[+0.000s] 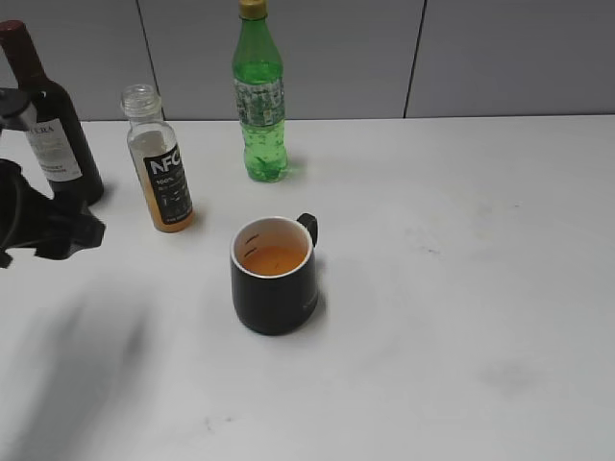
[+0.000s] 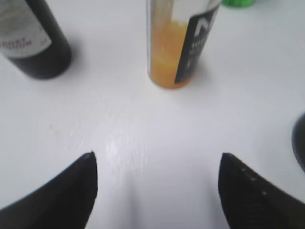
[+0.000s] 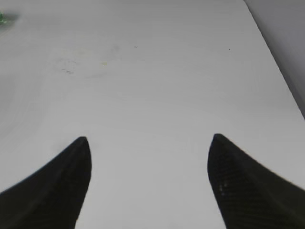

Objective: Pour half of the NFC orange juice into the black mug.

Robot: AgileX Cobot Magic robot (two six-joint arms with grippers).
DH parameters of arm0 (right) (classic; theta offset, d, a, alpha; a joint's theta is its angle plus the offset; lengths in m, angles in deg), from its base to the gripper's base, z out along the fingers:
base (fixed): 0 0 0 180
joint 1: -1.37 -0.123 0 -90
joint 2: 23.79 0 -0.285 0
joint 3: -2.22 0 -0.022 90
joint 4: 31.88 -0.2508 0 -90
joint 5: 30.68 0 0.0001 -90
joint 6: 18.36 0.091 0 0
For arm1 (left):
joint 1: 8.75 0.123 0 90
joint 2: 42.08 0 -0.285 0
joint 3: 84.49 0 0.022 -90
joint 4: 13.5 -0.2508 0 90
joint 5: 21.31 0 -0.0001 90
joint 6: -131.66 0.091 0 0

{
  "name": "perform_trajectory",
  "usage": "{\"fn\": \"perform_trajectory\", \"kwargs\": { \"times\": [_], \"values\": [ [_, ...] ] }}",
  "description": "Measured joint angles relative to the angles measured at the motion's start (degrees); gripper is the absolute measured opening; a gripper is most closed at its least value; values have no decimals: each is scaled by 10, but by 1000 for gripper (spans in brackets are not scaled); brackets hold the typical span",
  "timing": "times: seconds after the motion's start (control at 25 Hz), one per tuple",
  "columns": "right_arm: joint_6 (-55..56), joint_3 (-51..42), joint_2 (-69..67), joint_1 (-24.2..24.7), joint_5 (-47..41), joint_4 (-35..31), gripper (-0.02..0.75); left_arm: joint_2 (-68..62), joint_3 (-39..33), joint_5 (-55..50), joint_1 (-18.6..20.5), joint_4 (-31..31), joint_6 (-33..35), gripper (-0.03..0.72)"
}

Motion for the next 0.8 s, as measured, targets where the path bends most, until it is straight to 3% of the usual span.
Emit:
{"fn": "perform_trajectory", "kwargs": {
  "times": [0.2, 0.32, 0.56, 0.8],
  "values": [
    [0, 0, 0, 0, 0, 0, 575, 84, 68, -312, 0, 0, 0, 593],
    [0, 0, 0, 0, 0, 0, 575, 133, 92, -446, 0, 0, -13, 593],
    [0, 0, 0, 0, 0, 0, 575, 249, 96, -582, 0, 0, -22, 589],
    [0, 0, 0, 0, 0, 0, 575, 427, 52, -603, 0, -1, -22, 586]
  ]
}}
